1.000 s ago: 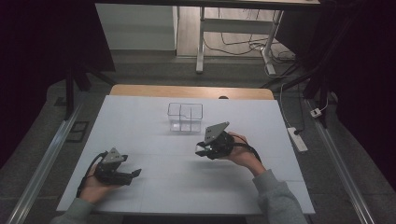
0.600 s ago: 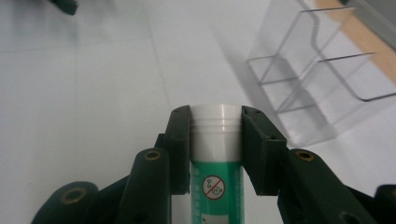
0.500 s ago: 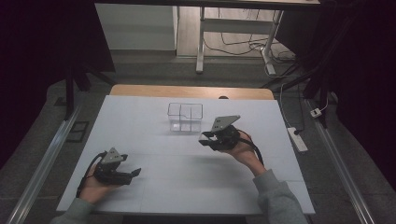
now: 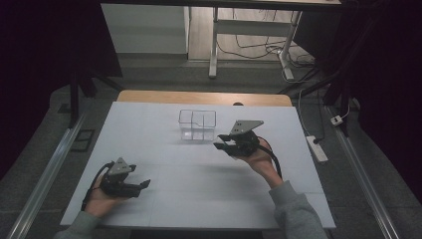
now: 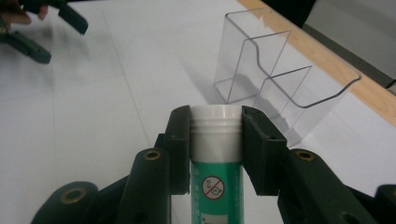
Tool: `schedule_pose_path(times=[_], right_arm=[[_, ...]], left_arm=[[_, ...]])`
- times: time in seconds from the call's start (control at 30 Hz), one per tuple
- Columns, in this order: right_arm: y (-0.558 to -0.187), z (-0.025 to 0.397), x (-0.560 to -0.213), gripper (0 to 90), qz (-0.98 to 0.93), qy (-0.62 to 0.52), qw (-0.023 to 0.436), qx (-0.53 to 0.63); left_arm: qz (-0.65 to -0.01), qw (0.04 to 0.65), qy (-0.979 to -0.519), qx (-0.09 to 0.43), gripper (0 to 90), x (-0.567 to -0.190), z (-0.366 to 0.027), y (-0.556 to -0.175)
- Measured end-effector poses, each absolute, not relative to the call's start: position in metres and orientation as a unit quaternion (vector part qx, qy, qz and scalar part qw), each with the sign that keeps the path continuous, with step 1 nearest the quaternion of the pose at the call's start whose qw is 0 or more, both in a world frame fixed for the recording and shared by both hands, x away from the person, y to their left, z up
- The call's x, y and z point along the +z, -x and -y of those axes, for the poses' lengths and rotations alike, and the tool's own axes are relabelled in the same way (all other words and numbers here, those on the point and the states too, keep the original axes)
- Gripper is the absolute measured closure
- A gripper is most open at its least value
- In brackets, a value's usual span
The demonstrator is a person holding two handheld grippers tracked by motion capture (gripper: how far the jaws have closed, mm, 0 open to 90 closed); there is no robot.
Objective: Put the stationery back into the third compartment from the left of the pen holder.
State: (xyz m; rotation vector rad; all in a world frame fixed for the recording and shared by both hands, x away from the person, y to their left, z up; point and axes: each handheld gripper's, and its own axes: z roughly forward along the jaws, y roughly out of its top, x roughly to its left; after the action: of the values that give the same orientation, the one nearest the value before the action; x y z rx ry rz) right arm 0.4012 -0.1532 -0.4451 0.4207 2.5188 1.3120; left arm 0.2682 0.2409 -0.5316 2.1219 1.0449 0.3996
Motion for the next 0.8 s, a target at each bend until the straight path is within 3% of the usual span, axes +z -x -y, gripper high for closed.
schedule_pose_path(times=[0.8], right_arm=[[-0.4068,0.1564,-0.4354,64.0,-0.819,-0.22,0.157,0.507]], left_arm=[[-0.405,0.362,-0.825,0.155,18.9,-0.5315,-0.2398,-0.2682]])
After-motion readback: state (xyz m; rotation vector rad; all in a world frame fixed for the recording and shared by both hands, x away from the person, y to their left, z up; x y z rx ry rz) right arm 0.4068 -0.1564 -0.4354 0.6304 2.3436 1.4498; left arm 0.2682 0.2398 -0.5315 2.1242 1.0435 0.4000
